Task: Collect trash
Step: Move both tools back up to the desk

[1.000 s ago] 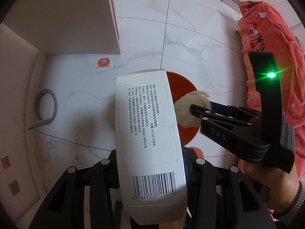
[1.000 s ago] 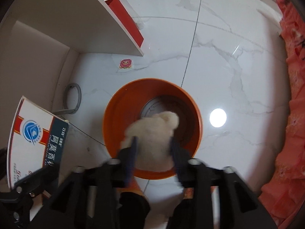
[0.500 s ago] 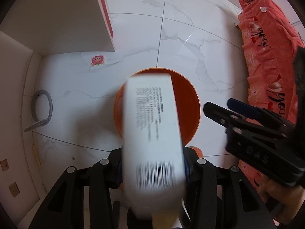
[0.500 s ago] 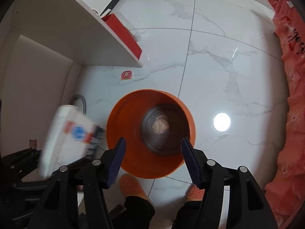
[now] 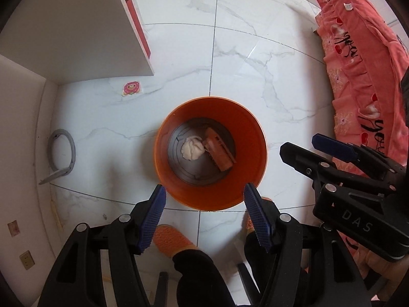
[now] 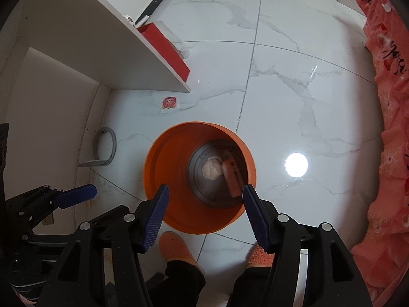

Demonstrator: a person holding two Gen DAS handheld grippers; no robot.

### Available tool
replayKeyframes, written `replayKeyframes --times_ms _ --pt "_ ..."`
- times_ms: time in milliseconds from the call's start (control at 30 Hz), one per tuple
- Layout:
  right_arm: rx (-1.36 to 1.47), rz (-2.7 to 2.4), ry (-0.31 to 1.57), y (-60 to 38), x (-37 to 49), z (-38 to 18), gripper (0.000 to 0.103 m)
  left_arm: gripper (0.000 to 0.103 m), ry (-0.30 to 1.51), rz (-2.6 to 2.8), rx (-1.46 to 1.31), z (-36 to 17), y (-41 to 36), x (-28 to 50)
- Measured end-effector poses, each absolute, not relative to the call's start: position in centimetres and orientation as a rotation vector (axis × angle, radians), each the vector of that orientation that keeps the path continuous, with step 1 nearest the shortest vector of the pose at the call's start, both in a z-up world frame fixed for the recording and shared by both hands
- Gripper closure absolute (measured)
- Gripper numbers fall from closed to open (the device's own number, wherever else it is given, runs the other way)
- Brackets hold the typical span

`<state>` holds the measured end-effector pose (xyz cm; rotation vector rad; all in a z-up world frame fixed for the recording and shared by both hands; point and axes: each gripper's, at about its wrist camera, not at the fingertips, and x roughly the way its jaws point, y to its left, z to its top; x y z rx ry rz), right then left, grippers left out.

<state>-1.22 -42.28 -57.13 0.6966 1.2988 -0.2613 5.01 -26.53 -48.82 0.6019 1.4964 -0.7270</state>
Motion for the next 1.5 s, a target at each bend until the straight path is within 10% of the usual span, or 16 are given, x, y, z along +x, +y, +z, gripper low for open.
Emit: replayKeyframes --times_ms 933,1500 --pt "0.476 0.06 0.935 -36.2 0.7 -19.1 0.043 0.023 1.038 -0.583 0.408 -16.4 -17.5 2.6" --pt "0.295 0.323 0.876 -25.0 6.1 -12.0 0.043 0.023 0.976 -0.314 0.215 -11.1 -5.5 6.9"
